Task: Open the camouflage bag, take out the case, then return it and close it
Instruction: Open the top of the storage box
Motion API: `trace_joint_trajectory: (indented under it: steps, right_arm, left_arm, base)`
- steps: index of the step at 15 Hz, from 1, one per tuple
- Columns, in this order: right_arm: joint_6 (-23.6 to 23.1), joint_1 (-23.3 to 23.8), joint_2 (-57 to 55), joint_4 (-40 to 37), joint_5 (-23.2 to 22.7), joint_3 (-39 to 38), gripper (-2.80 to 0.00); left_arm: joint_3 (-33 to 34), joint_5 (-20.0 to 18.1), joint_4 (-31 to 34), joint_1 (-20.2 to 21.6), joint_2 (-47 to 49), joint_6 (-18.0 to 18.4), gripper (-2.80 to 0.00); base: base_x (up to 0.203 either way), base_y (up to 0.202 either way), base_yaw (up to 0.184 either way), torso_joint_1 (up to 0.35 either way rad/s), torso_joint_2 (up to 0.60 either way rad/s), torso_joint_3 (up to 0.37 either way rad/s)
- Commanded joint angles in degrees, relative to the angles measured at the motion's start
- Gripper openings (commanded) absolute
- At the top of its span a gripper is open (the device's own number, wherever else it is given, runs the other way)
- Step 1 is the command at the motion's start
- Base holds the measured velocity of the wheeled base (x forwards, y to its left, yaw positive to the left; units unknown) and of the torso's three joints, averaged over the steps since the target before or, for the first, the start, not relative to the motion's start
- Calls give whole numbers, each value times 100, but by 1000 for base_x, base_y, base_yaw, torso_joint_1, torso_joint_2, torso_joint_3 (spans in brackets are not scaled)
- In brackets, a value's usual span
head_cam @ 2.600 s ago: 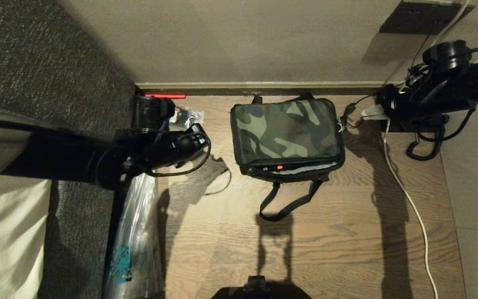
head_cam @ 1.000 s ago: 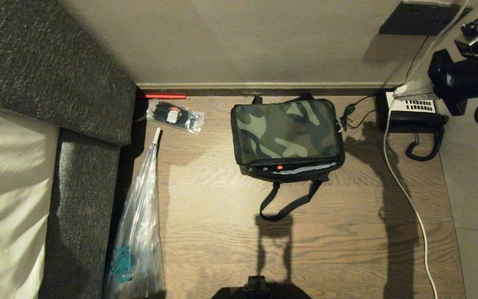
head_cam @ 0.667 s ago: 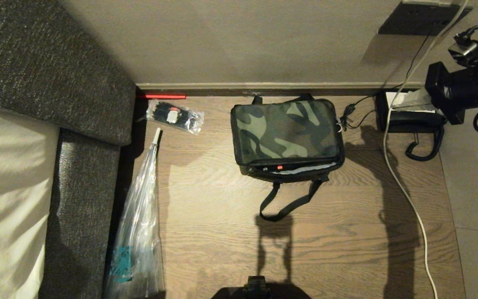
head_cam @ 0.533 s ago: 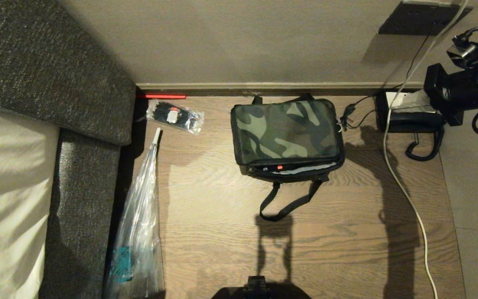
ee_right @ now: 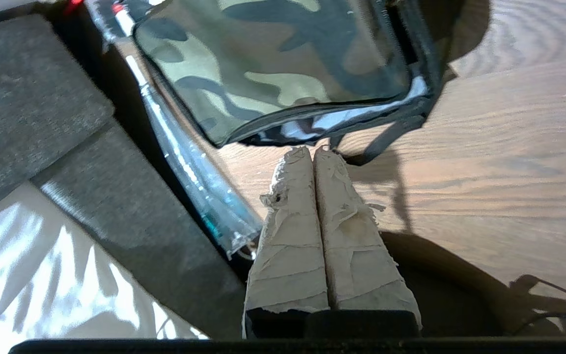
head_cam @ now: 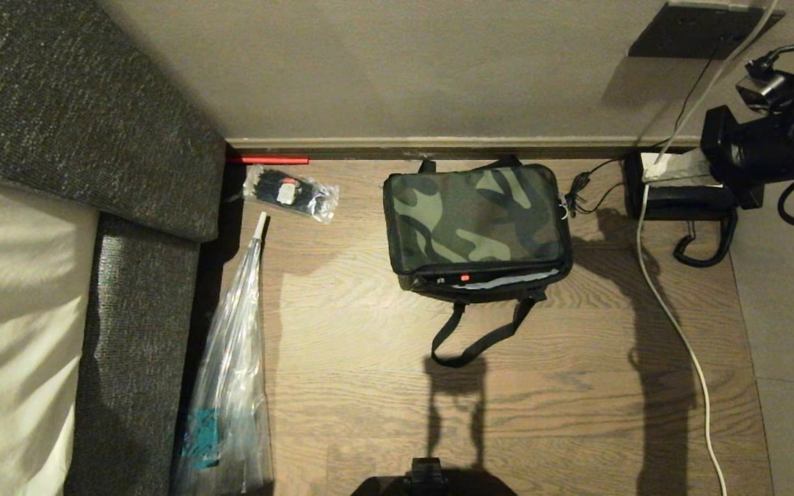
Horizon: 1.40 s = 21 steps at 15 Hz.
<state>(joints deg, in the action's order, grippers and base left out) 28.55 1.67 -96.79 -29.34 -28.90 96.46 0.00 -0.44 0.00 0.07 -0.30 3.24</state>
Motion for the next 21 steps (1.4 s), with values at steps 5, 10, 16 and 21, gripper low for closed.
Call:
trace_joint_trajectory:
  steps: [5, 10, 16, 21]
  right_arm:
    - [-7, -97, -47, 87, -127, 178, -280]
    - [10, -97, 208, 16, -116, 65, -280]
    - [1, -149, 196, 60, -107, 65, -280]
    - [-7, -185, 205, 60, -107, 72, -280]
  left_arm:
    - [9, -9, 9, 1, 30, -16, -280]
    - [9, 0, 9, 1, 30, 3, -280]
    - [9, -9, 35, 1, 30, -16, -280]
    - [9, -18, 18, 1, 30, 44, -280]
  base:
    - [0, 0, 0, 0, 0, 0]
    - [0, 0, 0, 0, 0, 0]
    - [0, 0, 0, 0, 0, 0]
    - [0, 0, 0, 0, 0, 0]
